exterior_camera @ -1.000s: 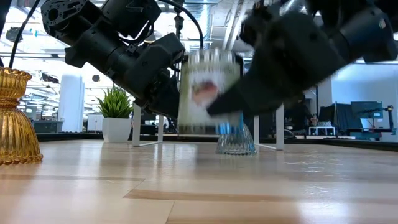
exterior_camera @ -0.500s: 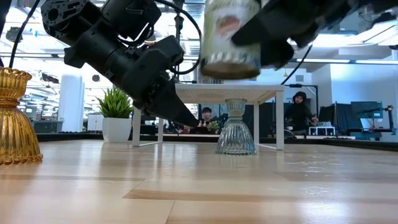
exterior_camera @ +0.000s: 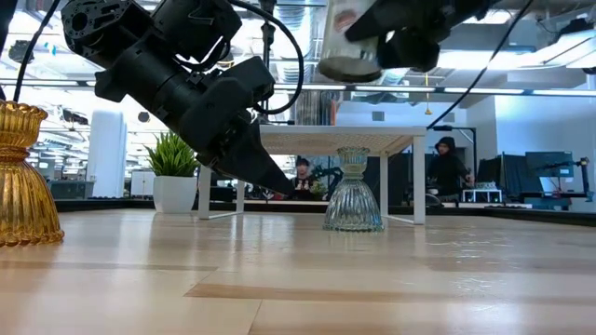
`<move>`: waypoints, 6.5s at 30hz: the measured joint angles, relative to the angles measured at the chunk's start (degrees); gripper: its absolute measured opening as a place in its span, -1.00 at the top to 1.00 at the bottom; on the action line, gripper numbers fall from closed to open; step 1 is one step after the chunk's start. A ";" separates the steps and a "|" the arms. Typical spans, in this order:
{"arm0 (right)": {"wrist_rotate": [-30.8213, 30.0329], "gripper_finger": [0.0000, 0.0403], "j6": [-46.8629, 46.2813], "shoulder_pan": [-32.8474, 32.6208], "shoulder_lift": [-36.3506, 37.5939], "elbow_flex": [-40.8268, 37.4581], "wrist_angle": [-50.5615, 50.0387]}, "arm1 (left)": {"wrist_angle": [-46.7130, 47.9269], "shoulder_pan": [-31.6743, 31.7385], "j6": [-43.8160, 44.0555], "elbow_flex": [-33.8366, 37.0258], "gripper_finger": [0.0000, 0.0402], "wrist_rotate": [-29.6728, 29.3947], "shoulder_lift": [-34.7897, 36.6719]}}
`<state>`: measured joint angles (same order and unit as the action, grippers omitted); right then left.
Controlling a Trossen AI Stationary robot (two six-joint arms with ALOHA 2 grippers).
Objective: Pick & Place candle stick holders
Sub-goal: Align the silver scented candle can with the other silver scented candle on the shelf, then put the green glass candle holder on the shelf
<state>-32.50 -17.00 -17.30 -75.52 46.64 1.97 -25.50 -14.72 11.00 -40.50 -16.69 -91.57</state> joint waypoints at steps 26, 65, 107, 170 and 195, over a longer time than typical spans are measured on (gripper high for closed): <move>17.01 -0.63 1.64 18.31 -0.75 0.01 5.76 | 0.04 -0.33 0.00 0.01 0.97 0.87 0.00; 14.42 -0.63 1.93 21.11 -16.38 15.22 -9.95 | 0.02 -0.76 0.00 0.01 0.97 0.87 0.04; 17.65 -0.94 1.97 23.69 -15.96 14.96 -14.04 | 0.01 -0.76 0.00 0.01 0.97 0.92 0.04; -18.24 -0.40 -20.37 -20.15 -0.25 -2.16 -24.62 | 0.15 -0.76 -0.09 0.01 0.97 0.92 0.04; -13.84 -0.40 -19.02 -12.11 -26.94 -11.83 24.88 | -0.02 -0.74 -0.22 0.01 0.97 0.89 0.04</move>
<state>-46.34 -36.02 -29.41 -102.45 34.81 26.84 -25.52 -15.46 10.79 -40.49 -15.80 -91.53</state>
